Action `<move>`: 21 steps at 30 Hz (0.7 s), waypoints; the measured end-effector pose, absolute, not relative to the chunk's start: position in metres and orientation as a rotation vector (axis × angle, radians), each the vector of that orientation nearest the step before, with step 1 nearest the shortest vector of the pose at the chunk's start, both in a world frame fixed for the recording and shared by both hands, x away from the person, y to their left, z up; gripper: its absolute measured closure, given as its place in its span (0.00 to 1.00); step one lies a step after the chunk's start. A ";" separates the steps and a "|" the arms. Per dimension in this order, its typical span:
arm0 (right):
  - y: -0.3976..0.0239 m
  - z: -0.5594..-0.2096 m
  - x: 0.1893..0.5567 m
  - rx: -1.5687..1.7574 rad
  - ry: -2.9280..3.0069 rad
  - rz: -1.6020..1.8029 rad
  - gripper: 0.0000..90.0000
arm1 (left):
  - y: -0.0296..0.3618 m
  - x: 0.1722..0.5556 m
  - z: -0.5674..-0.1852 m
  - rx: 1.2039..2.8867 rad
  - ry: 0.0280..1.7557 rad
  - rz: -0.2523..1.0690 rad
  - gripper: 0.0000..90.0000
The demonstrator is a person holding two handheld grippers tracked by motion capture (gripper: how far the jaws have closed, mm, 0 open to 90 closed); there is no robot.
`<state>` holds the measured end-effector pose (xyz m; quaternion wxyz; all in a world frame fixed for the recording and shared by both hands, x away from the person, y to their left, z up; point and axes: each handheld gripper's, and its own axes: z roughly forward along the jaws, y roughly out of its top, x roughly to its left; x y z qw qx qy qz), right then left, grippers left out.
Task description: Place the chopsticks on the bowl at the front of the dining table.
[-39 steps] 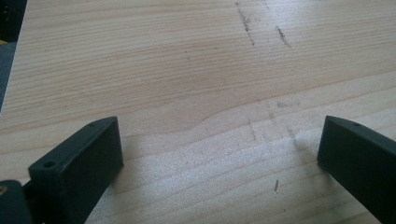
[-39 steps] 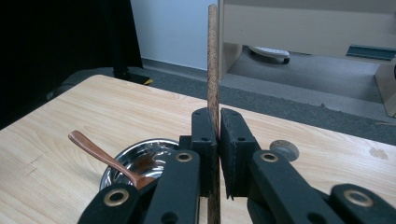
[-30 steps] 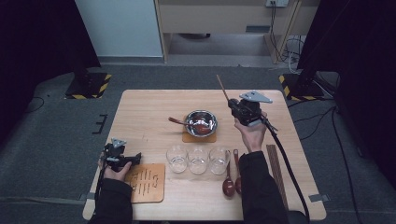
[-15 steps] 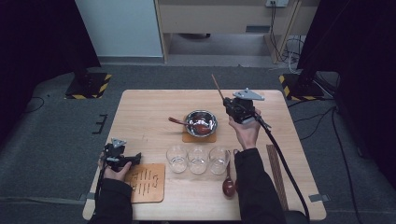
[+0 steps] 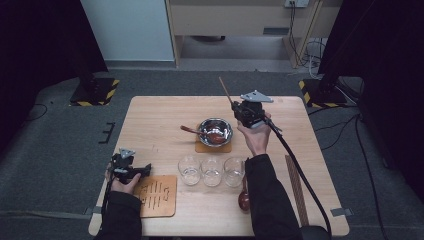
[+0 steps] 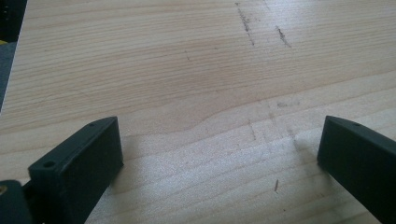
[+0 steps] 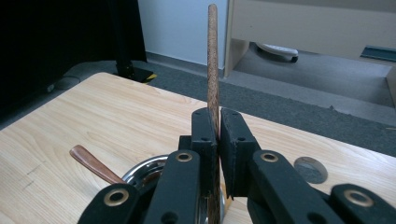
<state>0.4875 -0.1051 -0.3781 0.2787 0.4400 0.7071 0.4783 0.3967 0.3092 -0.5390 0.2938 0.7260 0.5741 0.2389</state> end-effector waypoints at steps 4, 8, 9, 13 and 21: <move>-0.098 -0.382 0.492 1.188 1.906 1.296 0.94 | 0.309 0.397 -0.539 1.934 1.529 0.636 0.00; -0.093 -0.384 0.497 1.189 1.910 1.296 0.94 | 0.309 0.397 -0.539 1.934 1.528 0.636 0.00; -0.092 -0.385 0.498 1.188 1.913 1.296 0.94 | 0.309 0.397 -0.539 1.934 1.528 0.636 0.00; -0.088 -0.388 0.502 1.195 1.911 1.313 0.94 | 0.309 0.397 -0.539 1.934 1.528 0.636 0.00; -0.083 -0.400 0.509 1.202 1.921 1.325 0.94 | 0.309 0.397 -0.539 1.934 1.528 0.636 0.00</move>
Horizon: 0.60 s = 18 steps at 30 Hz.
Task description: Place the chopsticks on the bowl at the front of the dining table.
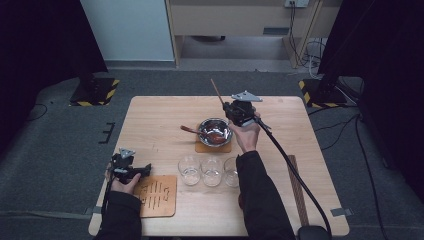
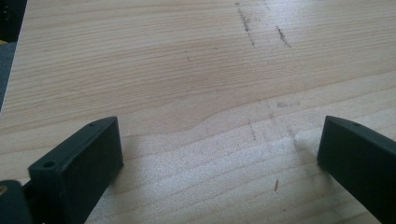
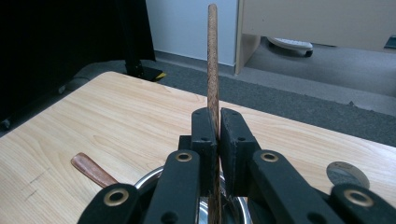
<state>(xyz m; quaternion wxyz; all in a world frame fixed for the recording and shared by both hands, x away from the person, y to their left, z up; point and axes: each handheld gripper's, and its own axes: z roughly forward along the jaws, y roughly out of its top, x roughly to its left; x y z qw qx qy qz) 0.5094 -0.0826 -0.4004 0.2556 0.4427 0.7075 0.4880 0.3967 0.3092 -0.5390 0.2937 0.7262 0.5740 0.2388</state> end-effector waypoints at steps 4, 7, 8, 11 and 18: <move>-0.080 -0.406 0.512 1.203 1.926 1.331 0.94 | 0.309 0.397 -0.539 1.934 1.528 0.636 0.00; -0.078 -0.411 0.515 1.203 1.939 1.334 0.94 | 0.309 0.397 -0.539 1.934 1.529 0.636 0.00; -0.077 -0.412 0.515 1.202 1.942 1.340 0.94 | 0.309 0.397 -0.539 1.934 1.528 0.636 0.00; -0.075 -0.414 0.516 1.195 1.950 1.345 0.94 | 0.309 0.397 -0.539 1.934 1.529 0.636 0.00; -0.067 -0.421 0.519 1.179 1.983 1.308 0.94 | 0.309 0.397 -0.539 1.934 1.528 0.636 0.00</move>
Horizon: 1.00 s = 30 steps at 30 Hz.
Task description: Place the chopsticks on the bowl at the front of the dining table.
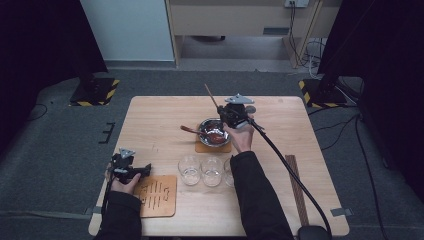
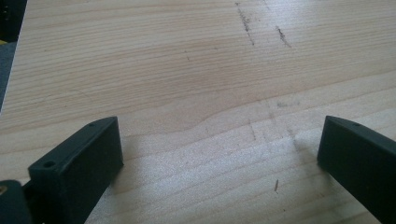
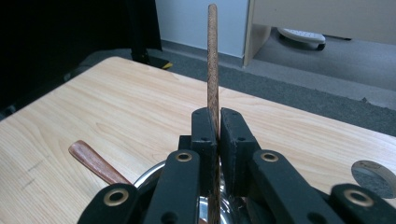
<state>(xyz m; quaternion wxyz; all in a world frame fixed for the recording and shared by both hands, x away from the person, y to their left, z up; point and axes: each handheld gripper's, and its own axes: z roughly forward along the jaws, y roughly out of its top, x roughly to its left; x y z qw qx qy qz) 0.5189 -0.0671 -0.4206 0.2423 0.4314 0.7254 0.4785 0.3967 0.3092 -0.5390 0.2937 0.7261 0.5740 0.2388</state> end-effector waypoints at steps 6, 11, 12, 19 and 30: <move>-0.062 -0.430 0.522 1.194 2.003 1.295 0.94 | 0.309 0.397 -0.539 1.933 1.528 0.636 0.00; -0.058 -0.439 0.525 1.207 2.025 1.272 0.94 | 0.309 0.397 -0.539 1.933 1.529 0.636 0.00; -0.058 -0.441 0.526 1.210 2.030 1.269 0.94 | 0.309 0.397 -0.539 1.933 1.529 0.636 0.00; -0.054 -0.452 0.528 1.219 2.053 1.241 0.94 | 0.309 0.397 -0.539 1.934 1.528 0.636 0.00; -0.048 -0.467 0.531 1.240 2.101 1.185 0.94 | 0.309 0.397 -0.539 1.933 1.529 0.636 0.00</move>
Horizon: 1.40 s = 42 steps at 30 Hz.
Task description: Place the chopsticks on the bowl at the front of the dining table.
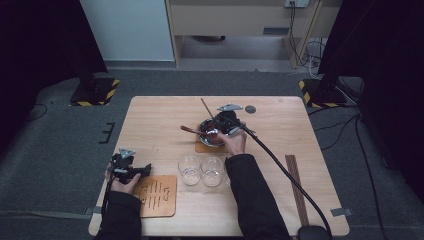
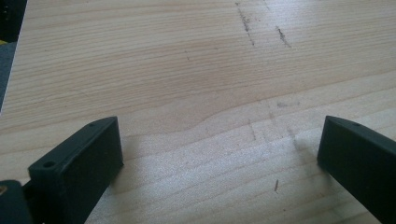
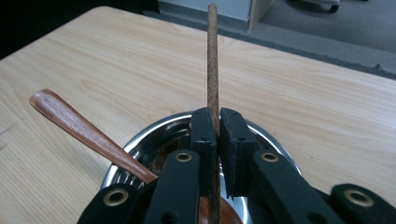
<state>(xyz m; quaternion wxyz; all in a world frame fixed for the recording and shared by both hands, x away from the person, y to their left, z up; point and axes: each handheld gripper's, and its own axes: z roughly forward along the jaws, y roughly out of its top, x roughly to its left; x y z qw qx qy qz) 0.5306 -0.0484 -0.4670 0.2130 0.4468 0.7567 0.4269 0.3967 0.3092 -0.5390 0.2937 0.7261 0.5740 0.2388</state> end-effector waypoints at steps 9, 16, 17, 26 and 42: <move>-0.047 -0.476 0.533 1.269 2.142 1.137 0.94 | 0.309 0.397 -0.539 1.934 1.528 0.636 0.00; -0.047 -0.479 0.534 1.282 2.157 1.117 0.94 | 0.309 0.397 -0.539 1.933 1.528 0.636 0.00; -0.047 -0.479 0.535 1.283 2.160 1.117 0.94 | 0.309 0.397 -0.539 1.934 1.528 0.636 0.00; -0.047 -0.483 0.536 1.291 2.177 1.094 0.94 | 0.309 0.397 -0.539 1.934 1.528 0.636 0.00; -0.047 -0.485 0.538 1.304 2.193 1.096 0.87 | 0.309 0.397 -0.539 1.933 1.529 0.636 0.00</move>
